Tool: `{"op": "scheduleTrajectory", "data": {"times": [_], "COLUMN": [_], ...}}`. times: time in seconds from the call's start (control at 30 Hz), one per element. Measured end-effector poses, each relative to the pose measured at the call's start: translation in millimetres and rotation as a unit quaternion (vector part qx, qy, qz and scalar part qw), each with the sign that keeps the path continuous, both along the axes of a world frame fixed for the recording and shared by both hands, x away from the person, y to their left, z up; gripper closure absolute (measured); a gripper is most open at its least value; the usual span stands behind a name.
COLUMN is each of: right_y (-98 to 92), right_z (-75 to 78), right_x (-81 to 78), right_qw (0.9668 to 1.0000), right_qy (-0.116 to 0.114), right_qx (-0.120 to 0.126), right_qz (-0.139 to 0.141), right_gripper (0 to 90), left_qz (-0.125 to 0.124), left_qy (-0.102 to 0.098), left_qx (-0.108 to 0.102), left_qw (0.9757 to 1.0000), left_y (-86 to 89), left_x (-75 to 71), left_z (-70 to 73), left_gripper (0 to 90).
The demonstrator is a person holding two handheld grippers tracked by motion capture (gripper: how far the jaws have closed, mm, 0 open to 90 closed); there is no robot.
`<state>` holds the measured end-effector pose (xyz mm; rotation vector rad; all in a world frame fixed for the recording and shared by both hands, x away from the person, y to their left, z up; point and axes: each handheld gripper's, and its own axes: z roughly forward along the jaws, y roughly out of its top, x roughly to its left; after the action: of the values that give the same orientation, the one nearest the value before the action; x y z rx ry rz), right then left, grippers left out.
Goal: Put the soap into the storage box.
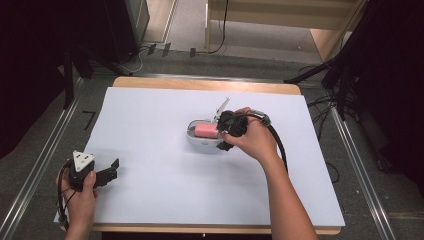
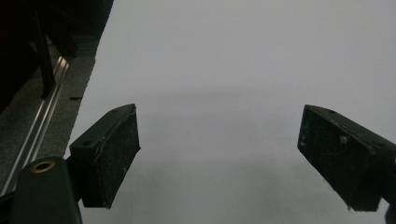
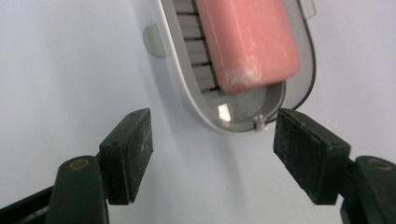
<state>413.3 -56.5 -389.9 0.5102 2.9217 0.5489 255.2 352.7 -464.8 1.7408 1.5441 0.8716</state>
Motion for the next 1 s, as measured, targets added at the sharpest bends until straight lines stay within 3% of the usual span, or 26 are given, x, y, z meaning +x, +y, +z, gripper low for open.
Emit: {"op": "scheduleTrajectory", "data": {"times": [0.53,0.7,0.77,1.0], "right_y": [-30.4,-41.1,-48.2,-61.3], "right_z": [-23.1,-29.7,-32.4,-37.9], "right_x": [-14.7,-21.2,-24.7,-31.2], "right_qw": [0.9993,0.9986,0.9974,0.9957], "right_qy": [0.014,0.001,-0.015,-0.031], "right_qx": [0.011,0.006,0.01,0.012], "right_qz": [-0.032,-0.053,-0.069,-0.086], "right_gripper": [18.7,12.8,10.2,0.6], "left_qz": [-0.002,-0.001,-0.001,-0.002], "left_qy": [0.0,-0.001,-0.002,-0.002], "left_qx": [0.003,0.002,0.002,0.002], "left_qw": [1.0,1.0,1.0,1.0], "left_y": [0.0,-0.3,-0.4,-0.5], "left_x": [-0.2,-0.2,-0.1,-0.2], "left_z": [0.1,0.1,0.0,-0.1], "left_gripper": [13.7,13.7,13.6,13.6]}}
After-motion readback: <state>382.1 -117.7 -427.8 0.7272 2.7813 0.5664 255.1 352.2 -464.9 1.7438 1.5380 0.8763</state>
